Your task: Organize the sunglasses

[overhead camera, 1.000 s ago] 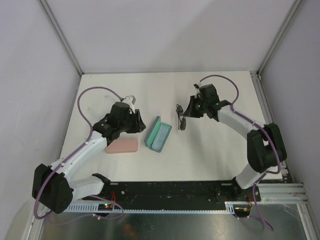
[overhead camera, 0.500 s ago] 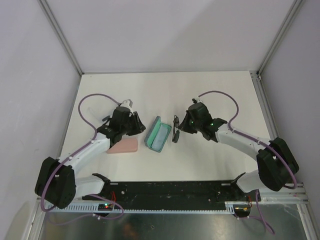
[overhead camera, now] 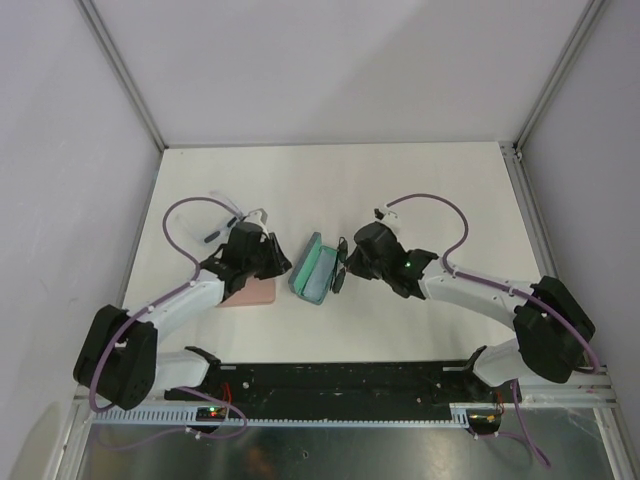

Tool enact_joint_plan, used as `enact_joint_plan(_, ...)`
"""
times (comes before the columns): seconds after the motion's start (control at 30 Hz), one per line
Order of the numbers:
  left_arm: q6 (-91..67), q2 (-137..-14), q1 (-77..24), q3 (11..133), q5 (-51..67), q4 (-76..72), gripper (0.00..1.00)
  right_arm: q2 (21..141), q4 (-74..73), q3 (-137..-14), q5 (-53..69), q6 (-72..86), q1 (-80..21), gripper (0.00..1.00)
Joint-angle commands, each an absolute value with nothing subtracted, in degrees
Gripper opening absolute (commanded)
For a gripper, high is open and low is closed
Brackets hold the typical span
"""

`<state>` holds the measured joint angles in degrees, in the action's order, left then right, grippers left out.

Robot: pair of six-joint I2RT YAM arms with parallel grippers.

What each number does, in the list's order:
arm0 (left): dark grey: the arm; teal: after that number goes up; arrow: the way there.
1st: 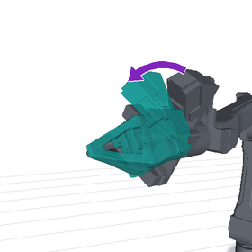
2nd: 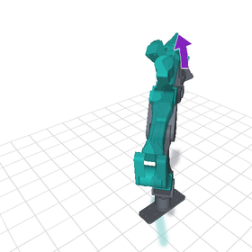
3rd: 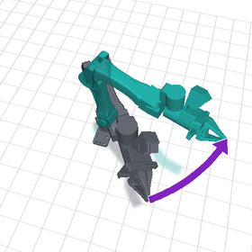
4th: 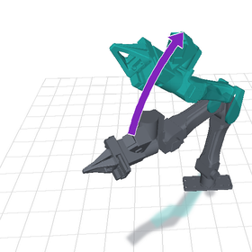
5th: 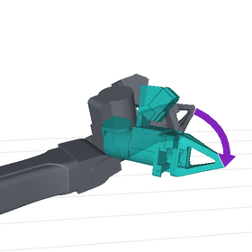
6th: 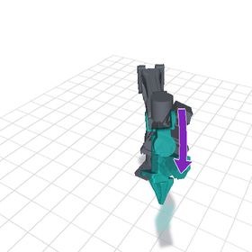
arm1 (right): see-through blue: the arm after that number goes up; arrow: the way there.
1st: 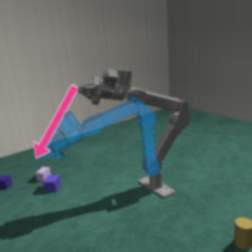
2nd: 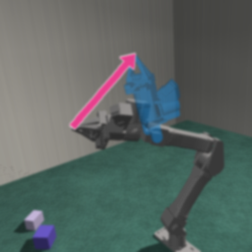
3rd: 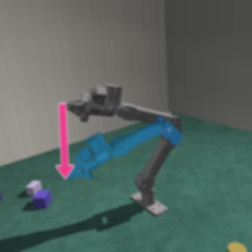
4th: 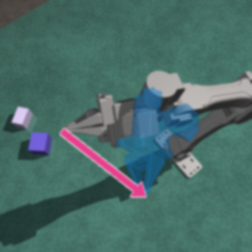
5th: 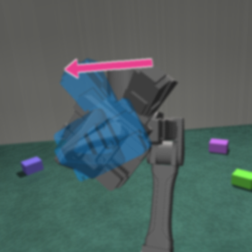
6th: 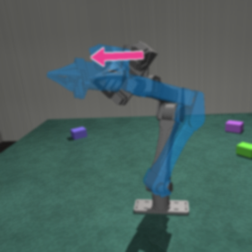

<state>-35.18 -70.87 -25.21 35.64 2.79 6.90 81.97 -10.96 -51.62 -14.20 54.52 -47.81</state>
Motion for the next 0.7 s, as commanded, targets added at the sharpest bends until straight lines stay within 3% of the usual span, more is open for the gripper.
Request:
enact_joint_plan(0.0,-36.2,-72.3,-25.0,34.3,5.7,3.3,0.33,82.5,-10.3,-51.8,-19.5,58.0,-49.6,0.0)
enact_joint_plan(0.3,-37.6,-71.5,-25.2,30.5,9.5,0.4,0.26,85.4,-9.2,-51.8,-21.0,60.7,-51.2,0.0)
enact_joint_plan(0.67,-38.5,-68.5,-25.8,28.1,10.9,-1.4,0.25,89.9,-10.2,-55.1,-20.6,61.2,-52.2,0.0)
